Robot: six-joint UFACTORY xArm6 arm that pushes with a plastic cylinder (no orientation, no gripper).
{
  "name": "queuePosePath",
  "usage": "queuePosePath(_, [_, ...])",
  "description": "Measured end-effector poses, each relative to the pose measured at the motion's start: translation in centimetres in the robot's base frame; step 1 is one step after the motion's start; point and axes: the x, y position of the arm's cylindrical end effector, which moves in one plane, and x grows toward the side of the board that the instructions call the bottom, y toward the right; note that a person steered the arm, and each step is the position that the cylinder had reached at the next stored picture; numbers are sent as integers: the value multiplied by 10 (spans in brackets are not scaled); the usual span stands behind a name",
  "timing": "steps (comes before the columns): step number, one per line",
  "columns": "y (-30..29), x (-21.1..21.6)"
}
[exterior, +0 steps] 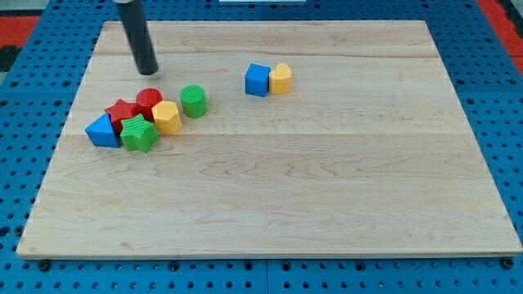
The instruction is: Separate the red and green stars from the triangle
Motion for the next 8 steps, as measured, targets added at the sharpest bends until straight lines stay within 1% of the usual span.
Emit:
queuePosePath(1, [-30, 18])
queuePosePath(2, [-31, 20])
queuePosePath(4, [-32, 100])
queuePosePath(6, [-31, 108])
queuePosePath(8, [36, 113])
